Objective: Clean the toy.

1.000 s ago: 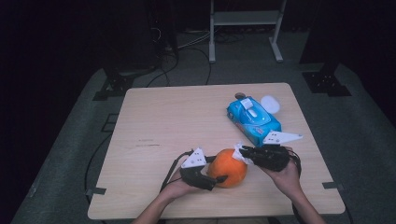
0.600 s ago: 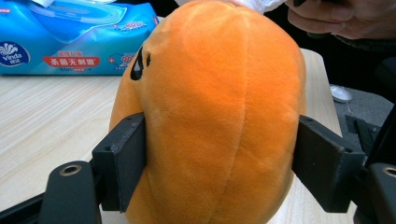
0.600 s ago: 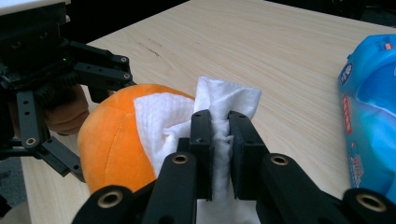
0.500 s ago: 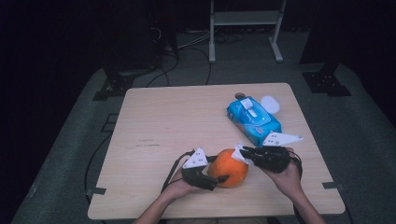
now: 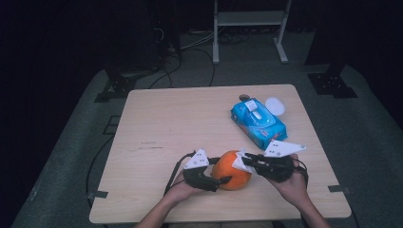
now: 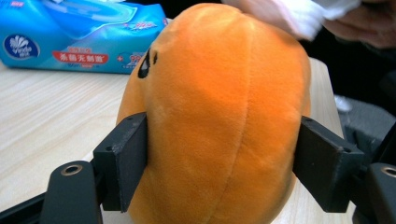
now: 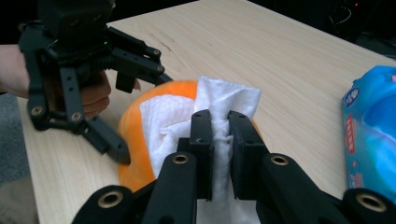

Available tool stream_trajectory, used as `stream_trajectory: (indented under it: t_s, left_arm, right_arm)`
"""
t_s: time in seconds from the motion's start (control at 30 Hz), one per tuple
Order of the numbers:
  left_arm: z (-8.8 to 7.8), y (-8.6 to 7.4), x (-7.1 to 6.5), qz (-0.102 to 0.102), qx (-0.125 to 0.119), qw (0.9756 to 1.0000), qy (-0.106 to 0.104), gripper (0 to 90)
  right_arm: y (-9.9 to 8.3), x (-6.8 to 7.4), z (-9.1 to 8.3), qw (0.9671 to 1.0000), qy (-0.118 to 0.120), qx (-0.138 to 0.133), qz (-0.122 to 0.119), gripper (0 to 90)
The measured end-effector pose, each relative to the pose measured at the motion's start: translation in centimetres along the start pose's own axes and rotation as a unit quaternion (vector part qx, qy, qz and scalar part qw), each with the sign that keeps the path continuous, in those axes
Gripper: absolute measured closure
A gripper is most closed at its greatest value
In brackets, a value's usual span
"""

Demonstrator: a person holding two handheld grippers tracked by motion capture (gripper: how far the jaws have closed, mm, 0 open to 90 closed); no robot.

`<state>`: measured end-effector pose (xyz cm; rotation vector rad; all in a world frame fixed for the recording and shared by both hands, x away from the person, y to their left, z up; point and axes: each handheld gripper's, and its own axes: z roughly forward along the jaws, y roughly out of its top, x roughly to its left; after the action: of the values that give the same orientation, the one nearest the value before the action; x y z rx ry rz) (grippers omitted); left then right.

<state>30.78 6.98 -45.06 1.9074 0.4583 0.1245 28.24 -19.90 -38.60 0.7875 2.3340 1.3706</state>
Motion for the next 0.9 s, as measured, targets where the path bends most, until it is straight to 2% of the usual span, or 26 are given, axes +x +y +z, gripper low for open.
stream_trajectory:
  t_s: [0.07,0.2,0.27,0.33,0.5,0.57,0.67,0.77,0.87,0.9]
  left_arm:
    - [0.0,0.0,0.2,-0.014,0.001,0.9999,0.000,24.7]
    - [-0.3,0.0,0.9,-0.060,-0.010,0.9982,0.006,24.8]
    - [-0.3,-0.1,1.0,-0.061,-0.010,0.9981,0.004,24.8]
    - [-0.3,0.0,0.8,-0.059,-0.010,0.9982,0.004,24.7]
    - [0.0,0.3,0.1,-0.030,-0.004,0.9995,0.010,24.6]
    - [0.4,0.4,-0.4,-0.015,0.001,0.9998,0.016,24.6]
    - [0.6,0.6,-0.9,0.011,0.008,0.9997,0.018,24.5]
    - [0.8,0.6,-1.3,0.033,0.006,0.9993,0.015,22.4]
    - [0.6,0.1,-1.0,0.045,-0.004,0.9989,0.009,16.5]
    - [0.6,0.0,-0.9,0.051,-0.005,0.9987,0.009,14.8]
  right_arm:
    - [-0.1,0.2,-0.1,1.0000,0.005,0.000,0.003,80.2]
    - [0.3,1.6,0.1,0.9994,0.026,0.006,-0.020,80.1]
    - [0.4,2.2,0.4,0.9989,0.021,0.013,-0.039,80.0]
    - [0.3,1.7,0.4,0.9992,0.023,0.011,-0.030,80.0]
    - [-0.1,-0.2,-0.2,1.0000,-0.003,0.006,0.002,79.9]
    - [-0.2,-0.6,-0.1,0.9999,-0.002,0.001,0.014,79.9]
    - [0.5,0.2,0.1,1.0000,0.003,-0.007,0.003,80.0]
    - [1.2,1.0,0.2,0.9998,0.006,-0.011,-0.017,80.1]
    - [1.0,0.9,0.6,0.9998,0.005,-0.004,-0.017,80.1]
    - [0.8,0.6,0.6,0.9999,0.007,-0.004,-0.009,80.1]
